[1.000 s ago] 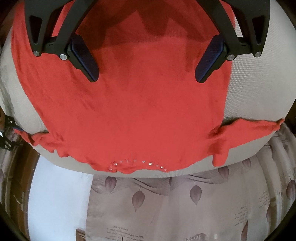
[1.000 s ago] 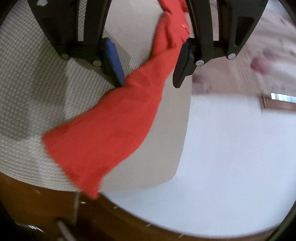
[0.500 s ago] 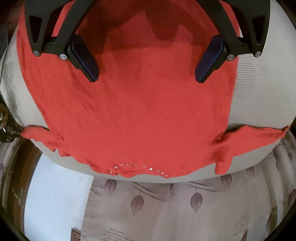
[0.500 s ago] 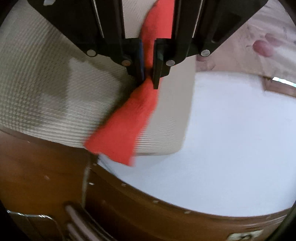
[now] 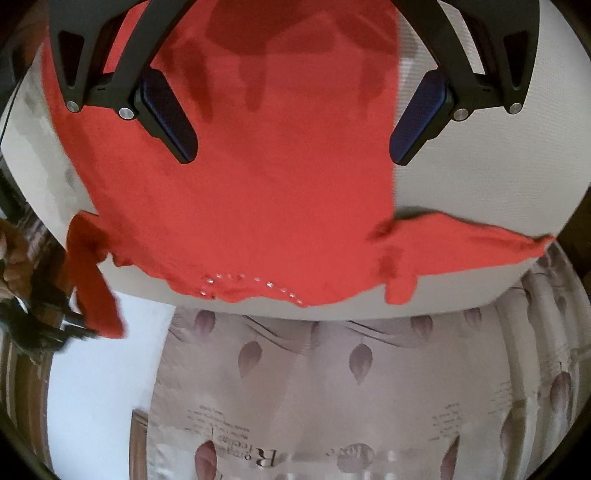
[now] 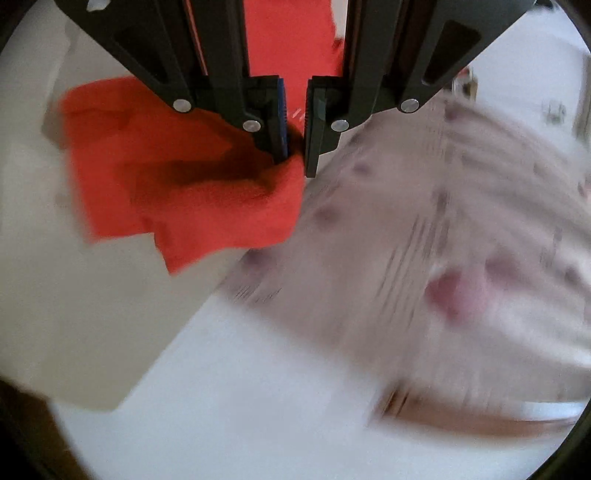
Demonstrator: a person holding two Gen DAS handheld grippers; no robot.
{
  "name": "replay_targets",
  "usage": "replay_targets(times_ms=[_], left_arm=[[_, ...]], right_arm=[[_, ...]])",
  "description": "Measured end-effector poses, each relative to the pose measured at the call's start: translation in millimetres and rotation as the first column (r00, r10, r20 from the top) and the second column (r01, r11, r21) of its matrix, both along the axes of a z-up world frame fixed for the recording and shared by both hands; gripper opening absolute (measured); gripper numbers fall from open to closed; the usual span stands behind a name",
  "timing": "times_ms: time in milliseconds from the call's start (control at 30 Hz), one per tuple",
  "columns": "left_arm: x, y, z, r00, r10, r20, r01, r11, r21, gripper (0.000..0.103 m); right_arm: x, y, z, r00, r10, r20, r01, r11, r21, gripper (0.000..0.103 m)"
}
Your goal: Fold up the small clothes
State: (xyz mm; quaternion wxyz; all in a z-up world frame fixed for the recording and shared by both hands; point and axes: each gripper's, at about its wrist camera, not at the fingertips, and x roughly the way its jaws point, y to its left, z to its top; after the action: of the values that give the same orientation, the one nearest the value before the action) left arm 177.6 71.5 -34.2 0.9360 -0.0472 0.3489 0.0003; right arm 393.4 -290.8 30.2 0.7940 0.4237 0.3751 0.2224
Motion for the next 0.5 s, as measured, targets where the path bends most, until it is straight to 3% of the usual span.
replay_targets(times_ms=[267, 400, 500], left_arm=[[-3.1, 36.3, -14.9, 0.998, 0.057, -0.039, -0.059, 0.997, -0.055, 0.103], [-4.4, 49.8, -22.8, 0.996, 0.066, -0.052, -0.070, 0.995, -0.074, 0.103], [-5.4, 54.8, -28.2, 0.995, 0.075, -0.063, -0.080, 0.993, -0.084, 0.103]], right_arm=[[7.0, 163.5, -70.7, 0.968, 0.226, -0.114, -0.217, 0.973, 0.085, 0.007], [6.7, 206.9, -87.3, 0.955, 0.269, -0.124, -0.267, 0.963, 0.033, 0.007], [-2.0, 215.1, -97.3, 0.949, 0.291, -0.124, -0.292, 0.956, 0.007, 0.007]])
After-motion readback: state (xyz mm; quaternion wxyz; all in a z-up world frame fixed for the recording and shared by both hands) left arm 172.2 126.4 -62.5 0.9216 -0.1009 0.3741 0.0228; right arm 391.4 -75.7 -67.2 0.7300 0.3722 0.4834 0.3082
